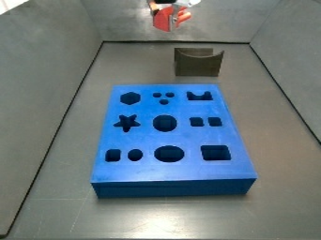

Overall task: Pick up the 3 prong object. Move up. Place the 3 prong object on the fixture. Regrasp the 3 prong object. Move to above the board. Insert the 3 prong object.
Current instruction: Place the 3 prong object on the fixture.

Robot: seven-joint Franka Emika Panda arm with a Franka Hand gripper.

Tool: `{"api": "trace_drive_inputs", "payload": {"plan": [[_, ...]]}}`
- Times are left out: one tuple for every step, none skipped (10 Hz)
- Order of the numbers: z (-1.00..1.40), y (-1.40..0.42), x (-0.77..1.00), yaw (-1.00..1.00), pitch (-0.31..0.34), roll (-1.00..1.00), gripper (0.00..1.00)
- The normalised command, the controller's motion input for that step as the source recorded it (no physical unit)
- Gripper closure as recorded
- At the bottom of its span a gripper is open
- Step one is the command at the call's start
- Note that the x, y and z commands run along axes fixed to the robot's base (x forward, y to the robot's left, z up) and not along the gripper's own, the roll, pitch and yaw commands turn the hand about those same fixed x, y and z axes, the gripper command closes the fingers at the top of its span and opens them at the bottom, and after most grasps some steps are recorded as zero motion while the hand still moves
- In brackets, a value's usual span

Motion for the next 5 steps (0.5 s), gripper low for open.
{"api": "trace_drive_inputs", "payload": {"plan": [[0.00,-0.01,0.02,1.00,-0.069,-0.22,1.00],[-0.01,0.00,0.02,1.00,-0.077,-0.24,1.00],[-0.01,0.00,0.02,1.00,-0.084,-0.26,1.00],[0.72,-0.46,1.00,0.75,0.037,-1.00,1.00],[0.72,-0.46,1.00,0.69,0.043,-1.00,1.00]]}}
